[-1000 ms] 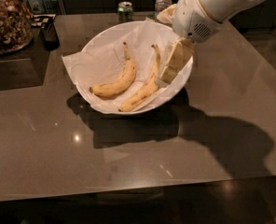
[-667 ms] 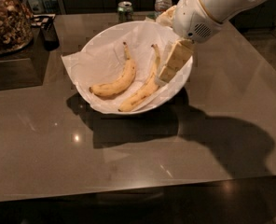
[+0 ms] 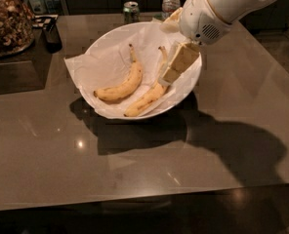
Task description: Pick banana from white bowl
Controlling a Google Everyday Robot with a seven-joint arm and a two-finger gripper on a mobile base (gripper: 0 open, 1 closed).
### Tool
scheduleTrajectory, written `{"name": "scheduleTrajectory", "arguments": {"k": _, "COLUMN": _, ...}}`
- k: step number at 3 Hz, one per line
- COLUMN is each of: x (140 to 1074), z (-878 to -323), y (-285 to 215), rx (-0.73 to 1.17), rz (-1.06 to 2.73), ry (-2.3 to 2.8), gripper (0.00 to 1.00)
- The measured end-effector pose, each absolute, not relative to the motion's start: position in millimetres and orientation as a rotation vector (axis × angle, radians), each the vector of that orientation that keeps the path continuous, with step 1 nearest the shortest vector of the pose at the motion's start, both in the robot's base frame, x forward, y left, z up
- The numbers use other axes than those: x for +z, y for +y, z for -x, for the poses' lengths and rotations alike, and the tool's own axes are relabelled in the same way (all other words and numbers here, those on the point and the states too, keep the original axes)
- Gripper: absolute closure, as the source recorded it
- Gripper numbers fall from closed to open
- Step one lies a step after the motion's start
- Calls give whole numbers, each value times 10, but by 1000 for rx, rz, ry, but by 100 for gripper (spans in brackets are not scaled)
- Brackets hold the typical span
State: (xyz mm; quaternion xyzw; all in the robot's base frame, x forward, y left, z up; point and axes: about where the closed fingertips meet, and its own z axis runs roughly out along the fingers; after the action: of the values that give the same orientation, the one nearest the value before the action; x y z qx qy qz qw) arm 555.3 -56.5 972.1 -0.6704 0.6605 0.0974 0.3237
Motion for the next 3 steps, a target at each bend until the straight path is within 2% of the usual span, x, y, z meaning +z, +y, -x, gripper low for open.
{"name": "scheduleTrajectory", "arguments": {"k": 1, "x": 9632, "z": -5583, "y": -475, "rx": 277, "rz": 1788, "ry": 1718, "gripper": 3}}
{"name": "scheduleTrajectory", "arguments": {"k": 2, "x": 9472, "z": -5589, "y": -401, "rx": 309, "rz": 1806, "ry": 1717, "gripper": 3}}
{"name": "scheduleTrajectory", "arguments": {"k": 3, "x": 9354, "z": -5609, "y": -347, "rx": 333, "rz": 1815, "ry": 1716, "gripper": 16}}
